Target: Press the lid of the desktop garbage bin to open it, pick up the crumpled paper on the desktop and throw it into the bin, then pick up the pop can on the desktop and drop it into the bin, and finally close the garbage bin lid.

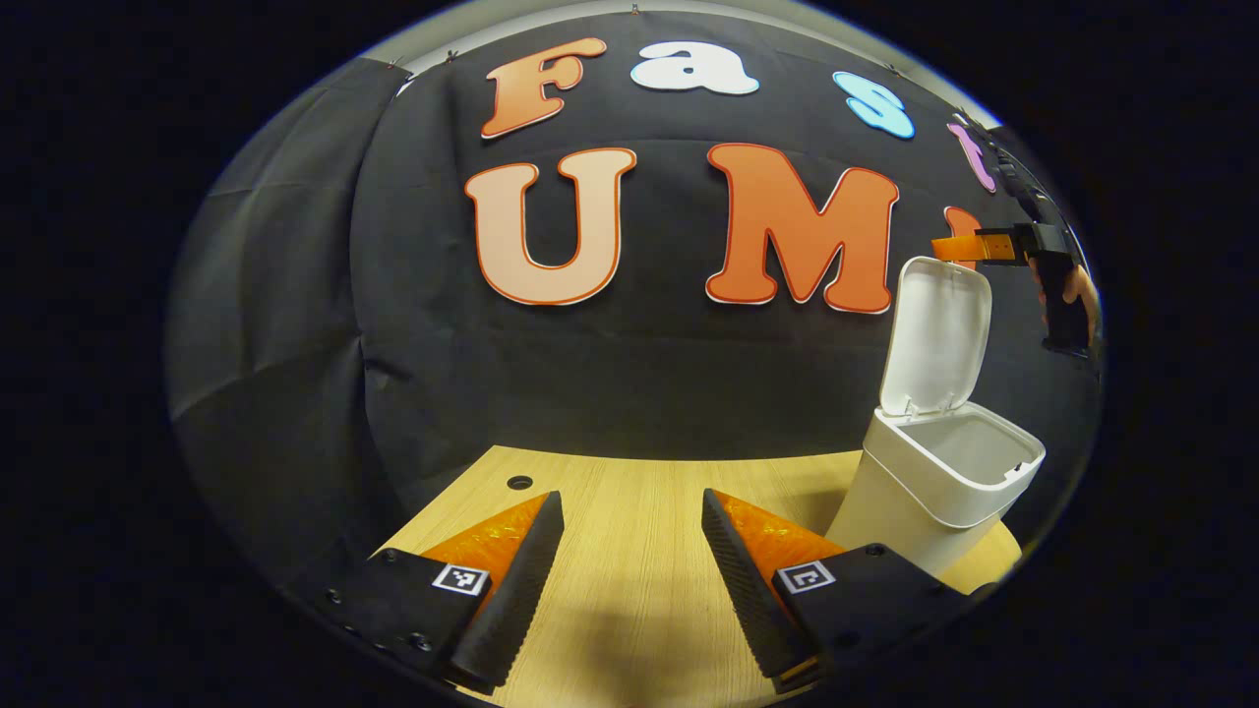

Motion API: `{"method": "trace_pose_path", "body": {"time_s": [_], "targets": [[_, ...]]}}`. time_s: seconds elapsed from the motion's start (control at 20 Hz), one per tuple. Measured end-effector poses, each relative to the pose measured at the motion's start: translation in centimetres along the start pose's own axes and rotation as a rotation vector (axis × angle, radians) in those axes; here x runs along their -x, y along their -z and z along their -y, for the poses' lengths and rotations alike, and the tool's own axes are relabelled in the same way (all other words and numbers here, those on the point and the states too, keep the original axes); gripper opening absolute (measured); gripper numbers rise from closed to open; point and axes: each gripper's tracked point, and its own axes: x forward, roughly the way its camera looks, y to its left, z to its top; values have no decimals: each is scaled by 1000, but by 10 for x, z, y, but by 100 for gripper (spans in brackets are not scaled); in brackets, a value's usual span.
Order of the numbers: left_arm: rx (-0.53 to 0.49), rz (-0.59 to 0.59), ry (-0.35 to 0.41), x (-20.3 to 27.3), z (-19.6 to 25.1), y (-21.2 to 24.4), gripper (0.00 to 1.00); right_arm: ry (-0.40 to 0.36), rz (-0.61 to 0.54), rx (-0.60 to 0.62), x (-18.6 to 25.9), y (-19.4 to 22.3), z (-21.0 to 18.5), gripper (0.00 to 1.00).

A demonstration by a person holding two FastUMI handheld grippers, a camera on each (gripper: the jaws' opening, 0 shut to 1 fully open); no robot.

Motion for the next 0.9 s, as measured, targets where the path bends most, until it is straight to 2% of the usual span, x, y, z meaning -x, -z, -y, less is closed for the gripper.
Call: {"method": "trace_pose_path", "body": {"time_s": [0.05, 0.15, 0.35, 0.5, 0.65, 0.9], "targets": [[6, -7, 0, 0, -2, 2, 89, -2, -3, -25, 5, 2, -2, 82], [10, -16, 12, 0, -4, 2, 91, 0, -5, -49, 16, 6, -4, 81], [-11, -12, 38, -5, -4, -2, 91, 36, -8, -22, 38, 15, -5, 81], [-16, -14, 80, -7, 3, -4, 91, 69, -91, 13, 53, 45, -8, 78], [-25, -17, 108, -10, 6, -5, 91, 101, -153, 40, 65, 72, -10, 83], [-37, -36, 141, -11, 7, -2, 91, 119, -235, -7, 88, 108, -21, 83]]}}
